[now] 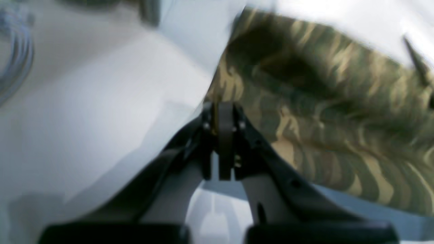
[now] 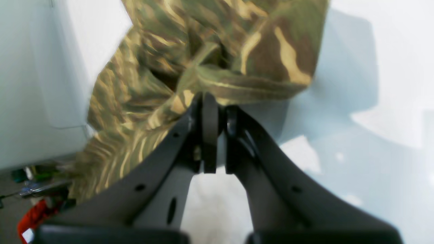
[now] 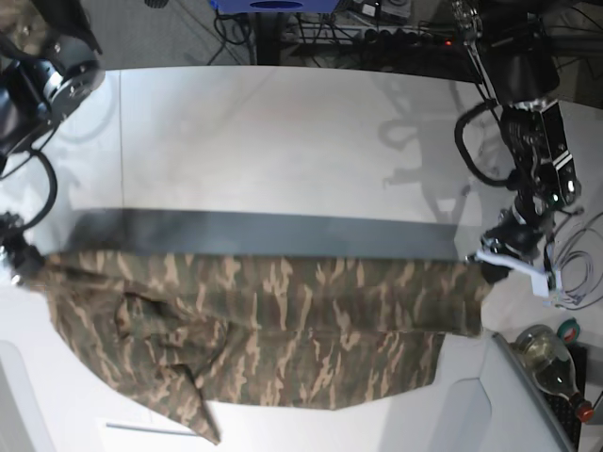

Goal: Layout the t-shirt on the table in an organized manner, then fold the t-shirt properly
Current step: 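Lift the held edge and pull it back, unfolding the shirt flat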

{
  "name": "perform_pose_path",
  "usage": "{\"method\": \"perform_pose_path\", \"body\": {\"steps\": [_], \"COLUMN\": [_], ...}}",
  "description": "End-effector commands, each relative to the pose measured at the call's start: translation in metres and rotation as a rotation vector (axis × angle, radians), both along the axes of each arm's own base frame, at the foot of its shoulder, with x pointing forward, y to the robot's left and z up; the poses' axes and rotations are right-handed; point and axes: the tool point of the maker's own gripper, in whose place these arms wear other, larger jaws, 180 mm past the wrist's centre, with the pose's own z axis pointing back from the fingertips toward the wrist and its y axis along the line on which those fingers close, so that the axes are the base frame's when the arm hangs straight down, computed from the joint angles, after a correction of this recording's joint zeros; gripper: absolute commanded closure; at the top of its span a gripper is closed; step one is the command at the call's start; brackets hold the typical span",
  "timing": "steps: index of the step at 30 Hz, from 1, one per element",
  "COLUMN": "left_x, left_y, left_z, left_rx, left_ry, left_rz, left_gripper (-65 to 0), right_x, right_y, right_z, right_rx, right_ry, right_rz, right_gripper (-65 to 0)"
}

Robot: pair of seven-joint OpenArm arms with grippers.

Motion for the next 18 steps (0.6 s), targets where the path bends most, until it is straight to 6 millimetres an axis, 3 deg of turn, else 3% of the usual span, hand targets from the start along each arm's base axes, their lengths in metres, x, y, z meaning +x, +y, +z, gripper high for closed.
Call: {"method": "perform_pose_path", "body": {"steps": [1, 3, 9, 18], "left_x": [-0.003, -0.018, -0.062, -0.113], "left_y": [0.009, 0.012, 0.017, 0.02], "left_z": [0.0, -0.015, -0.061, -0.069], "left_rx": [0.012, 0.014, 0.004, 0.052], "left_ry": [-0.016, -0.006, 0.072, 0.114], "left_rz": [0.02, 0.039, 0.077, 0.066], "left_gripper": [0.0, 0.0, 0.0, 0.0], "right_x": [-0.001, -0.019, -0.05, -0.105], "right_y": [-0.013, -0.015, 0.001, -0.008], "right_z": [0.006, -0.011, -0.058, -0.082], "right_rx": [-0.035, -0.048, -0.052, -0.111], "right_ry": [-0.026, 0.003, 0.094, 0.157], "right_rz": [-0.026, -0.048, -0.021, -0.031], "right_gripper": [-0.2, 0.0, 0.0, 0.0]}}
